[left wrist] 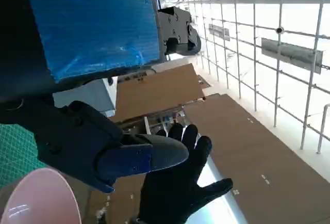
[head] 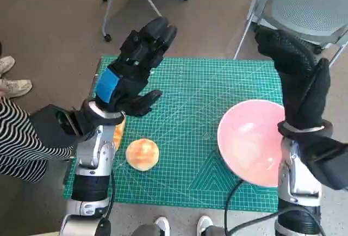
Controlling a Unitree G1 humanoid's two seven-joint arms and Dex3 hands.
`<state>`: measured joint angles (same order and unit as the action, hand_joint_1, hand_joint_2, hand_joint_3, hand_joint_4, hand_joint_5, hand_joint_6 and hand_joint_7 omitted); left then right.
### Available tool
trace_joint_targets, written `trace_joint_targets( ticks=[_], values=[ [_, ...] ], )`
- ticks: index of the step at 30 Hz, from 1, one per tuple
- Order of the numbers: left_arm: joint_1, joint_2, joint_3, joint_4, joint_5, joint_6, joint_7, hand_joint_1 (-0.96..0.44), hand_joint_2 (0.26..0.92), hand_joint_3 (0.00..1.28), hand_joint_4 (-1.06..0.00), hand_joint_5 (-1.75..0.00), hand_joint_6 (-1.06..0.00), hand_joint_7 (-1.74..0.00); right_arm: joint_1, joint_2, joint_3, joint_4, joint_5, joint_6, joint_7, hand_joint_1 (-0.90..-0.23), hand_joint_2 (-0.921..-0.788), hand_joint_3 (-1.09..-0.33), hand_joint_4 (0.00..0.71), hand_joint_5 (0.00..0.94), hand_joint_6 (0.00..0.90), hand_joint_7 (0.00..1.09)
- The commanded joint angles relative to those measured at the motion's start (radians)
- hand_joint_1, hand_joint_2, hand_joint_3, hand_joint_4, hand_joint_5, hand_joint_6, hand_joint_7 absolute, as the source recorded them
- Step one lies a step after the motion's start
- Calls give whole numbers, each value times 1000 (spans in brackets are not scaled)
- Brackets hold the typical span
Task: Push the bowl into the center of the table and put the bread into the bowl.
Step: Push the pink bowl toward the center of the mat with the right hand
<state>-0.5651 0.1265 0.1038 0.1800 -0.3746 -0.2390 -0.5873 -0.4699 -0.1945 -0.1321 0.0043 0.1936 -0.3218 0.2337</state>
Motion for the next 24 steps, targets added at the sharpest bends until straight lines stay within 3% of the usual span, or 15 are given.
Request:
trace_joint_targets(
  ticks=[1,24],
  values=[
    [10,9,0,-19,-3,7,2,-481,759,578,1,-86,1,-418,18,-2,1,1,5,15,7,-691,-921,-690,219,0,61,540],
    [20,8,7,-2,1,-25,1,-490,761,575,0,-88,1,-430,26,1,3,4,8,11,12,-693,-921,-685,218,0,62,540]
  ],
)
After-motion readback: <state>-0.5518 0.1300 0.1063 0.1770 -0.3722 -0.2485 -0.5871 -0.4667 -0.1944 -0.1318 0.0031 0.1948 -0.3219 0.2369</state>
